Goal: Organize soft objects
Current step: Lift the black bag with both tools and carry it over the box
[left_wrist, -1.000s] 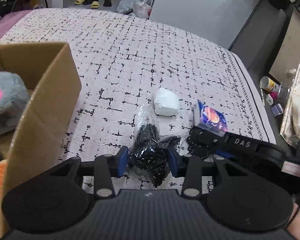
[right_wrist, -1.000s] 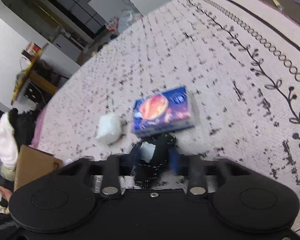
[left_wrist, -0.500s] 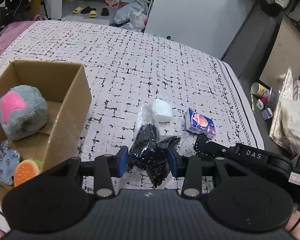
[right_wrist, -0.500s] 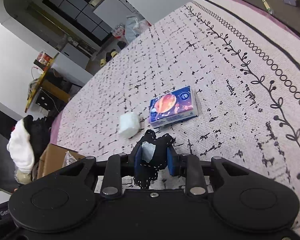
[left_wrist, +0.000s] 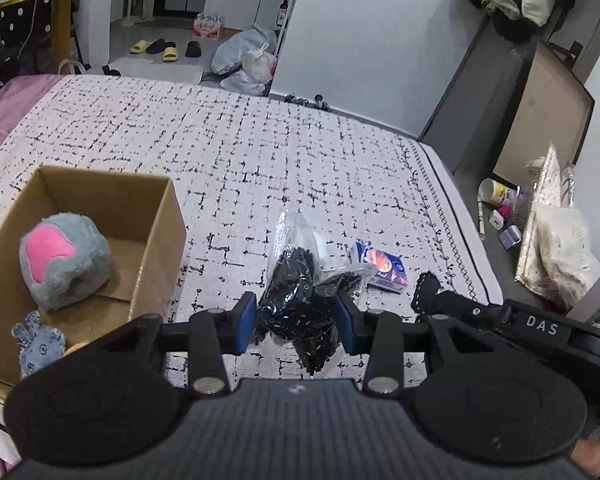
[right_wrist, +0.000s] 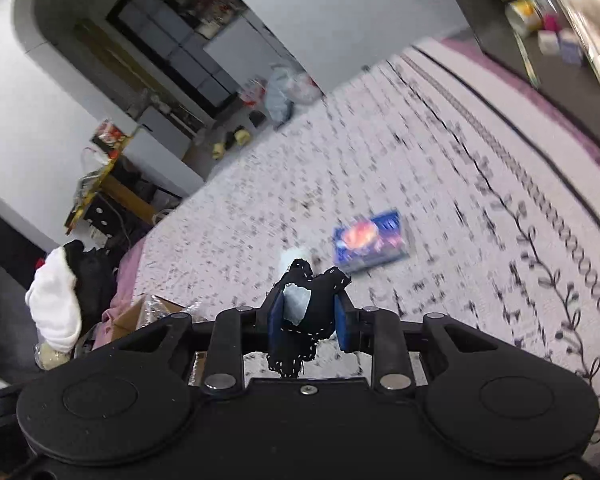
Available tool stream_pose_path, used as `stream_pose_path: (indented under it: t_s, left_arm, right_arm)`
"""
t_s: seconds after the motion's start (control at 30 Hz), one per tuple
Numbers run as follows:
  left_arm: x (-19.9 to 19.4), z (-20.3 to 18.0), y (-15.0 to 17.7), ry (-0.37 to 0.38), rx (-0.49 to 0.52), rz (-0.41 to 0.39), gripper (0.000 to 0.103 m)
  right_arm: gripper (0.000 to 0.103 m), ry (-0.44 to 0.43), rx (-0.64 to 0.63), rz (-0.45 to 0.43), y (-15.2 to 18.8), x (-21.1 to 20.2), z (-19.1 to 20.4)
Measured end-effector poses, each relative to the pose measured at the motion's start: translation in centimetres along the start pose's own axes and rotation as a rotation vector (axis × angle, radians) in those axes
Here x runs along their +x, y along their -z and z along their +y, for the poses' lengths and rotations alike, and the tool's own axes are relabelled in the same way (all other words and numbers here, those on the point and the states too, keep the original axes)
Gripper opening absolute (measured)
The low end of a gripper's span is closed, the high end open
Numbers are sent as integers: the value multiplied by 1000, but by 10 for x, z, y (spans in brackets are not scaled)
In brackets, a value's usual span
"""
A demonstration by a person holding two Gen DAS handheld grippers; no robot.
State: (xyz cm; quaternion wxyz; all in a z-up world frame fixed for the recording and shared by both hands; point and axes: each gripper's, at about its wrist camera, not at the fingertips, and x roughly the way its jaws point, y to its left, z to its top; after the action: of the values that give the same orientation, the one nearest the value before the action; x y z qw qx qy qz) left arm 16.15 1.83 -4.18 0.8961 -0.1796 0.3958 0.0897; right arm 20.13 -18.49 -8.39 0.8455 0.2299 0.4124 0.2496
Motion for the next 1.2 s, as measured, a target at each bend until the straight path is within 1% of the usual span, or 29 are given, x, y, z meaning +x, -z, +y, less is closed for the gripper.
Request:
stream_pose_path:
  t_s: [0.2,0.43,0.73,0.9,1.2]
  left_arm:
    - [-20,4,-4,26,18,-27,41]
    - [-42,11,-7,55,36,-54,41]
    - [-56,23,-12,88,44,-75,41]
    - [-62,35,-16,108,24,-94,41]
    - [-67,60,-11,141,-17,-114,41]
  right_arm:
    - [27,-9,-52,-35,-2,-15,23]
    - [27,-12,-76,-53,0,-24,45]
    - [28,-2,-104,-63,4,-36,64]
    - [28,5,-118,-68,7,-42,74]
    - [28,36,-155,-73,9,-41,92]
